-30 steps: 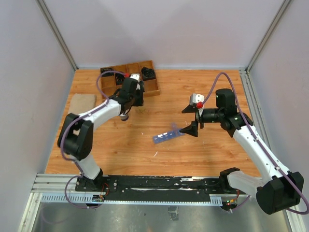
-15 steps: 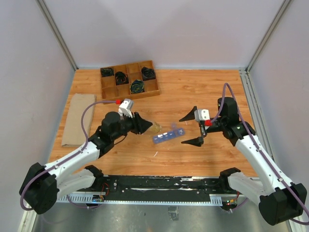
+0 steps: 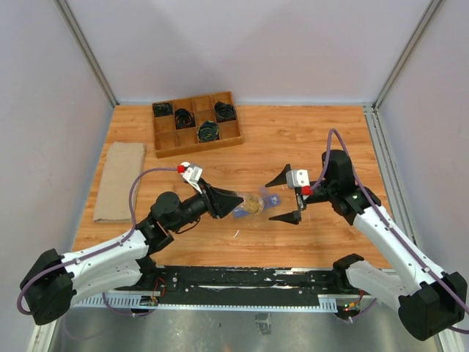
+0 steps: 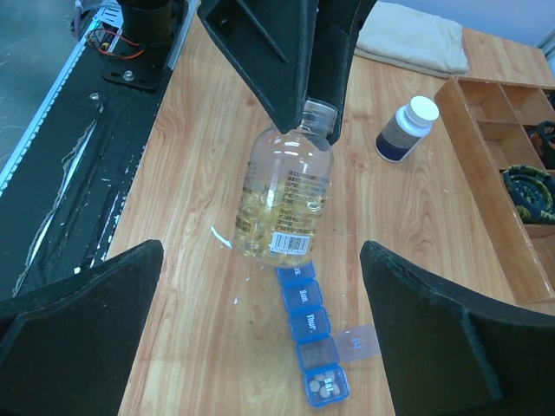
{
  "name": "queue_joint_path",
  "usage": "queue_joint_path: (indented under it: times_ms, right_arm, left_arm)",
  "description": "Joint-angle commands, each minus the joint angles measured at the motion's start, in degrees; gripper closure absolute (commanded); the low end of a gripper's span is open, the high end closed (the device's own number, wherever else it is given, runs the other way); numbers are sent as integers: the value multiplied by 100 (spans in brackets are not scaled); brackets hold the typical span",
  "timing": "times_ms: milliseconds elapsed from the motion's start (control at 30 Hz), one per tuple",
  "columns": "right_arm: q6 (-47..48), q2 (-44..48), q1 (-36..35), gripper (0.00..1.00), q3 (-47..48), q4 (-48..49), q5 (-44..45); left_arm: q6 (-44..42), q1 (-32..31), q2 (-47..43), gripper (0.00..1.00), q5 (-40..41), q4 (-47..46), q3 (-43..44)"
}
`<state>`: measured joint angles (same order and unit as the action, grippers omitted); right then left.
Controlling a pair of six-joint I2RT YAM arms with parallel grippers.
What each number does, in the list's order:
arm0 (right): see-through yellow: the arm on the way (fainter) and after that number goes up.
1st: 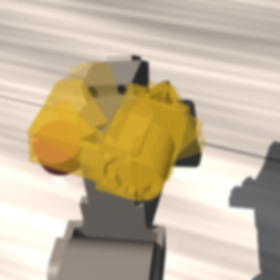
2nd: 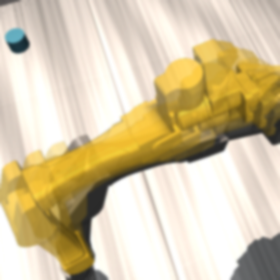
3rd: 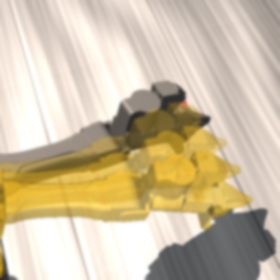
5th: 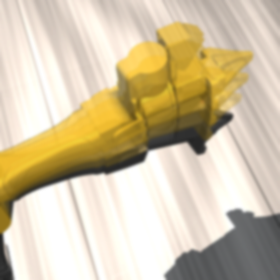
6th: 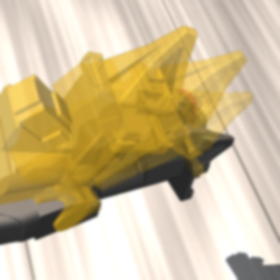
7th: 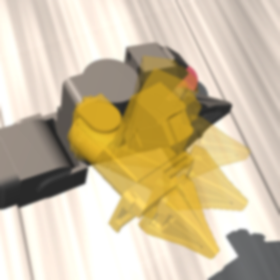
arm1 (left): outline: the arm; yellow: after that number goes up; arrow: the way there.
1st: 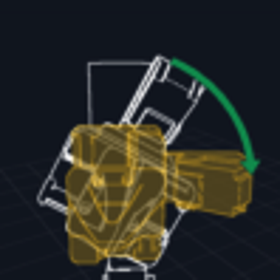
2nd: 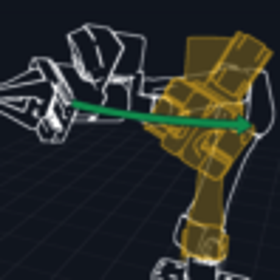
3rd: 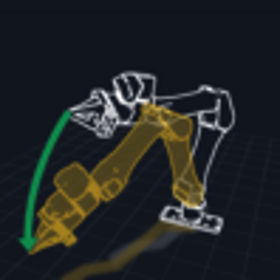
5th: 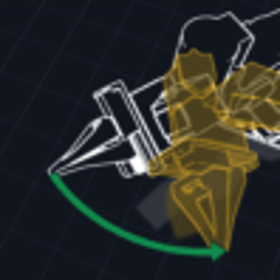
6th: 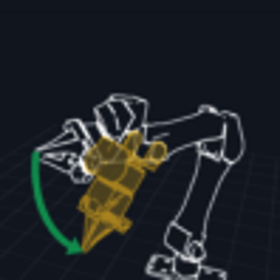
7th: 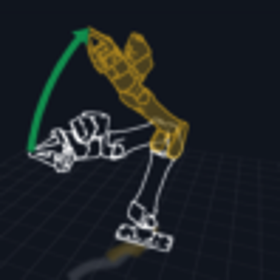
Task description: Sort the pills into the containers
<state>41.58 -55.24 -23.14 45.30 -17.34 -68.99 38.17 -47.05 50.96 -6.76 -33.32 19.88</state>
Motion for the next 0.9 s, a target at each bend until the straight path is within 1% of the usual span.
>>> queue_joint_path:
  times_ms: [0,133,333,600,867]
  right_arm:
    - [-471,93,-249,1,-193,597,296]
    - [-567,65,-333,1,-228,725,510]
    - [-667,49,-443,1,-279,868,653]
    - [-672,-43,-581,1,-305,915,756]
    - [-737,-174,-776,1,-355,1059,1087]
  left_arm:
    - [315,-336,-130,100,644,-611,-46]
    - [528,-540,-89,100,1061,-661,-61]
    - [794,-682,63,100,1315,-685,-21]
    - [970,-885,319,100,1429,-685,119]
    - [1220,-1009,424,100,1543,-683,182]
